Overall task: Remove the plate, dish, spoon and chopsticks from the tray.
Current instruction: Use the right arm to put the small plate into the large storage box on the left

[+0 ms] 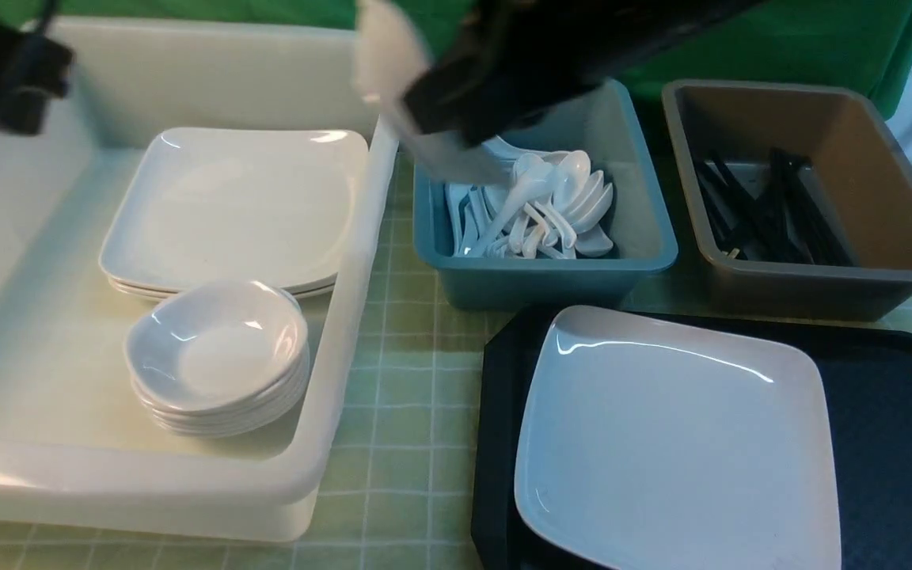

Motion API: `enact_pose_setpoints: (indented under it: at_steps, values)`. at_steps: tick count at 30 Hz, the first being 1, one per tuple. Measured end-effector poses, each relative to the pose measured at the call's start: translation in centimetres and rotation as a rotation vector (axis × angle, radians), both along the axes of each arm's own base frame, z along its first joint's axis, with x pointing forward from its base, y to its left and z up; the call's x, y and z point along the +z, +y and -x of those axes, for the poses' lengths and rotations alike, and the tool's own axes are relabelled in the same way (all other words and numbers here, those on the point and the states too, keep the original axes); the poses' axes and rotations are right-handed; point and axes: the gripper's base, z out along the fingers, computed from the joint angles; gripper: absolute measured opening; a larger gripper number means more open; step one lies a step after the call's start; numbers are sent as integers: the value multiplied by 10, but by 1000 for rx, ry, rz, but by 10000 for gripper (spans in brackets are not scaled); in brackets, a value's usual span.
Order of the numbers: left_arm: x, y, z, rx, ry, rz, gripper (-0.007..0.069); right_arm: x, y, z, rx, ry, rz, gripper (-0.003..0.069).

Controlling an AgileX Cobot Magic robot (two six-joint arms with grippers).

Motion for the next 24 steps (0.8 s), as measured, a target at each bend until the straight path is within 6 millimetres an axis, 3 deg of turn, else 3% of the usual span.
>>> enact_pose_setpoints:
  at_steps: [1,3,5,8,13,16,19,21,24]
  values:
    - [-7,13,10,63,12,28,-16,-17,29,-4,46,17,16,27]
    - [-19,26,23,117,14,63,-16,-43,67,-11,93,34,37,27]
    - [-27,28,27,117,20,83,-16,-55,82,-13,110,36,54,27]
    - [-42,26,34,90,26,133,-16,-97,117,-26,122,44,112,27]
    - [-45,23,33,58,24,148,-16,-131,135,-34,117,62,140,58]
    - [-44,22,33,56,16,159,-16,-139,140,-34,119,66,145,174]
    - [-44,22,33,55,13,161,-16,-138,140,-32,95,101,136,367]
    - [-44,21,33,54,10,166,-16,-132,138,-29,86,127,140,454]
    - [-42,18,33,38,-2,192,-16,-106,126,-23,83,149,163,506]
